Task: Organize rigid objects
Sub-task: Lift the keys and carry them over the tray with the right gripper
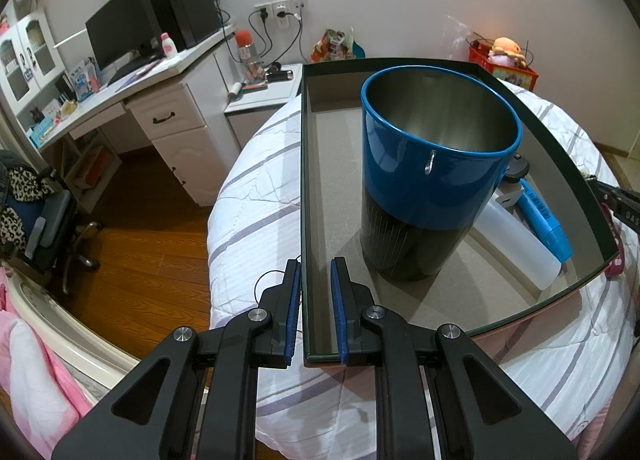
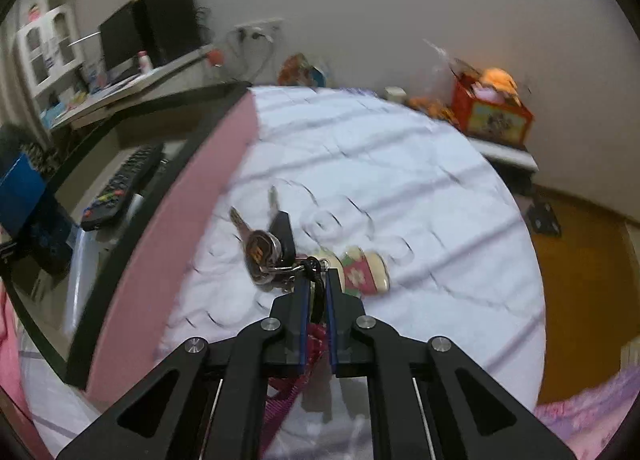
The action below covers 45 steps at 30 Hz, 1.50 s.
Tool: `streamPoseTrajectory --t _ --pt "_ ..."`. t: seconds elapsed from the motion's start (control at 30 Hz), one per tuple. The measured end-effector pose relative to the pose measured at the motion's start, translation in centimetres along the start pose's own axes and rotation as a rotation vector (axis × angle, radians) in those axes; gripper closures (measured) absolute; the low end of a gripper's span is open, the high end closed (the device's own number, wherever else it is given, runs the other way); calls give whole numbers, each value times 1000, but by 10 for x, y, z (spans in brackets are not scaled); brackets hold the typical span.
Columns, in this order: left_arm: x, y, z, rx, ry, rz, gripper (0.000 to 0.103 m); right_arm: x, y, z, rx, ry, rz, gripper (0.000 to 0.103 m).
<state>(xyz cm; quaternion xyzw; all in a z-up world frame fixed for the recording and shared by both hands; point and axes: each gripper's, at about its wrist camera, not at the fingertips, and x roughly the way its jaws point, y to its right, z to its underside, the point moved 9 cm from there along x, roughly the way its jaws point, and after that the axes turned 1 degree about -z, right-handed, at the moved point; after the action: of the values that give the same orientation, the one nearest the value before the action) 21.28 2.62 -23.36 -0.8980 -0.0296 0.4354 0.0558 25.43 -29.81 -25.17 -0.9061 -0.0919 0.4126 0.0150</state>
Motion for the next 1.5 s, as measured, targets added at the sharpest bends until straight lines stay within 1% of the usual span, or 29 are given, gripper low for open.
streamPoseTrajectory --t 0.03,0.1,0.23,0.3,0.33,0.4,0.43,0.57,0.63,0.67,0.7,0.73,0.8,0.87,0.9,0.93,1.03,1.17,1.2,1.27,1.3,1.37,1.4,1.43,1.5 --pt "0 0 0 0 0 1 89 1 1 3 12 -13 -3 96" --pt "0 0 0 -1 0 1 89 0 1 2 13 3 -11 96" --pt "0 0 0 -1 0 2 89 2 -2 -3 -7 3 -22 94" --pt "0 -1 1 0 -1 1 89 6 -3 -5 -22 -4 -16 83" --pt "0 -1 1 1 0 1 89 8 -3 -7 -38 -4 -2 80" --pt "0 -1 0 -1 -1 2 89 9 -3 -8 -61 -8 20 58" --pt "0 -1 1 1 0 1 89 10 -2 -9 -65 -9 25 57" --pt "-1 -2 1 1 0 1 89 13 -3 -10 -78 -13 0 57" --pt "0 -1 0 0 0 0 89 16 -3 -11 -90 -16 -15 61" --pt "-1 -1 1 1 0 0 89 17 -4 -12 -99 -20 -27 67" --pt "0 0 0 1 -1 1 89 17 -6 -13 -113 -19 -38 76" --pt "0 -1 0 0 -2 1 89 18 -8 -14 -135 -23 -36 80" --pt "0 0 0 -2 -1 2 89 21 -16 -15 -193 -27 -29 82" --pt "0 0 0 -1 -2 1 89 21 -20 -15 -210 -25 -33 82" --pt "0 0 1 -2 -3 1 89 18 -21 -15 -211 -8 -38 94" --pt "0 0 1 -2 -2 1 89 14 -23 -16 -204 7 -60 96" --pt "0 0 1 -2 -2 0 89 5 -23 -18 -176 42 -73 96" --pt "0 -1 1 -3 -1 0 89 3 -26 -17 -156 37 -100 97" --pt "-1 -2 1 -3 -2 1 89 -1 -28 -18 -146 63 -113 97" --pt "0 0 0 -2 -2 -1 89 -5 -28 -19 -113 70 -145 97" --pt "-1 -2 1 -2 -2 -1 89 -9 -27 -21 -92 96 -162 97" --pt "0 0 0 -1 -2 -1 89 -11 -24 -23 -44 106 -199 97" --pt "0 0 0 -2 -3 0 89 -15 -22 -25 -27 134 -202 97" --pt "0 0 0 -1 -2 -1 89 -16 -20 -25 -7 139 -215 97" --pt "0 0 0 -2 -3 0 89 -22 -16 -30 10 183 -201 97"
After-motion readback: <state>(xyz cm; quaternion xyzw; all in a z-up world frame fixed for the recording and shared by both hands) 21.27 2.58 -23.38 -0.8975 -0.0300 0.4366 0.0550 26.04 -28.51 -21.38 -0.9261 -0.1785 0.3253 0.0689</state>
